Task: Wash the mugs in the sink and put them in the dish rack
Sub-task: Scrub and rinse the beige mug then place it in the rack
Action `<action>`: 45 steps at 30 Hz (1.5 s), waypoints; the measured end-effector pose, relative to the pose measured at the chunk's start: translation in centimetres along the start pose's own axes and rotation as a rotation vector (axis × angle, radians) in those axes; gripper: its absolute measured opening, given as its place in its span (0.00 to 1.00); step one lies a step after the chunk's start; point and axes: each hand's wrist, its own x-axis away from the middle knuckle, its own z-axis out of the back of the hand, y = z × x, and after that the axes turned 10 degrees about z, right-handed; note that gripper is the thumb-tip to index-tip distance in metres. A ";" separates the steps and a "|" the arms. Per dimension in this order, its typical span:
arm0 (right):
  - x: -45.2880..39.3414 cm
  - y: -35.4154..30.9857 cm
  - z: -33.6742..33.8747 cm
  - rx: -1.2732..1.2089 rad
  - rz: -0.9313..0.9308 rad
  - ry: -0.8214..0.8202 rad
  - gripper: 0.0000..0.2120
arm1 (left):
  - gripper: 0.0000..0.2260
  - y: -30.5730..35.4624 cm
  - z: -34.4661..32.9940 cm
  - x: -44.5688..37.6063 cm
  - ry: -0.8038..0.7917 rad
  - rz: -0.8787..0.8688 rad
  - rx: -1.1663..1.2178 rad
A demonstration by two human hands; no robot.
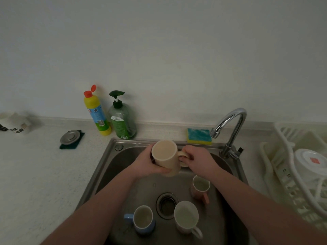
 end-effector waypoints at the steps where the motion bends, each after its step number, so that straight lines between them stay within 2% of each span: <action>1: 0.1 0.0 0.0 0.009 0.007 0.002 0.07 | 0.39 -0.1 0.0 0.0 0.007 -0.004 -0.022; 4: 0.3 0.0 0.1 0.024 0.022 0.027 0.06 | 0.43 0.1 -0.1 0.1 0.029 -0.016 -0.064; 8: 0.5 0.0 0.2 0.027 0.013 0.032 0.06 | 0.39 0.6 -0.2 0.3 0.055 -0.039 -0.083; 13: 0.8 -0.2 0.0 0.061 -0.003 -0.002 0.17 | 0.40 0.4 -0.3 0.7 0.048 -0.041 -0.114; 18: 1.2 -0.2 -0.1 0.047 0.008 -0.012 0.12 | 0.44 0.1 -0.5 1.3 0.061 -0.033 -0.129; 24: 1.7 -1.3 1.6 0.024 0.014 -0.032 0.08 | 0.40 2.1 -0.1 2.7 0.071 -0.026 -0.142; 30: 2.7 -2.7 6.2 0.048 0.010 -0.093 0.16 | 0.36 6.8 -0.3 4.8 0.048 -0.062 -0.176; 33: 4.1 -2.9 9.5 -0.082 -0.041 -0.106 0.13 | 0.41 10.0 -1.1 5.4 0.026 -0.084 -0.225; 35: 5.4 -2.8 11.8 -0.121 -0.046 -0.073 0.13 | 0.42 12.2 -2.2 5.8 0.030 -0.103 -0.271; 38: 7.8 -2.7 15.7 0.139 -0.006 -0.023 0.18 | 0.37 15.7 -4.6 6.1 0.029 -0.142 -0.318; 40: 9.8 -2.2 18.1 0.216 -0.008 0.001 0.19 | 0.35 18.1 -6.7 6.1 -0.004 -0.175 -0.347; 45: 15.3 0.9 22.4 0.097 -0.150 0.182 0.20 | 0.34 23.4 -13.2 5.2 -0.109 -0.246 -0.408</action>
